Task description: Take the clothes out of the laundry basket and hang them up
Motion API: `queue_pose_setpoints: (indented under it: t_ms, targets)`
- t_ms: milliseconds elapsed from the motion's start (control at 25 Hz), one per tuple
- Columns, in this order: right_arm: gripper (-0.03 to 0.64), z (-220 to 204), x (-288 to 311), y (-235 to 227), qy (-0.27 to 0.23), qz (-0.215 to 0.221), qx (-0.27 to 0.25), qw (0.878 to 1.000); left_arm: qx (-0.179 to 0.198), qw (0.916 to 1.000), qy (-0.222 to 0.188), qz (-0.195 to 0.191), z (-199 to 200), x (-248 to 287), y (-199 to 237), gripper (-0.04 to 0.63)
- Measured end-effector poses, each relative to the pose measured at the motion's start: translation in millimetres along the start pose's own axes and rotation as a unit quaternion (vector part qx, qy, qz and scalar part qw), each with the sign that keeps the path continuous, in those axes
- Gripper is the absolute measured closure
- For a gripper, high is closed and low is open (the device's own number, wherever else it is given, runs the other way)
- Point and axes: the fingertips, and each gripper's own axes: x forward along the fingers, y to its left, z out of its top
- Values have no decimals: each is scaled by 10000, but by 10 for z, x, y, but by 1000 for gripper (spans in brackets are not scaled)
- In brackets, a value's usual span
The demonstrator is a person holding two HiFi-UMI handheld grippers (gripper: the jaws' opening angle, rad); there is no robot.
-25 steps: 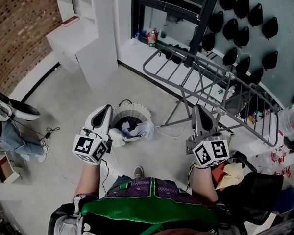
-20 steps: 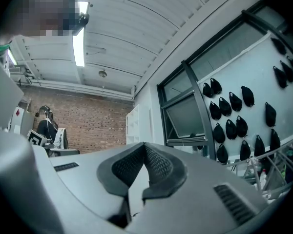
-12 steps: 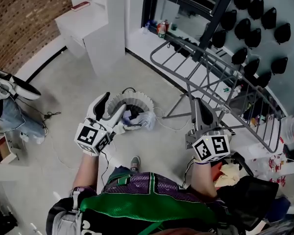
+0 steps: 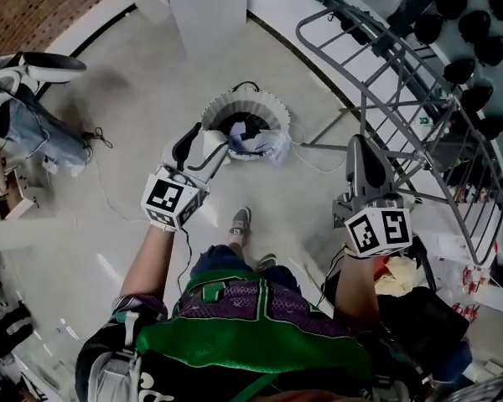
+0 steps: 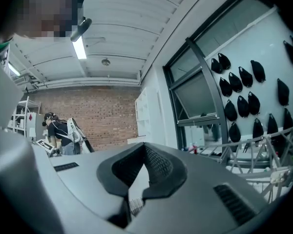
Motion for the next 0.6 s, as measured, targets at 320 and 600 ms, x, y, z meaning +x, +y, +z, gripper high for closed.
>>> queue_pose_setpoints:
  t_ms: [320,600]
  targets:
    - [617,-764,564,-51,491,268,139,9983,-79,9986,506,121,-1012,279,300,318]
    - [617,-1367,898,-23,694,461,190,9963,119,9957,910,126,-1915,497,577,318]
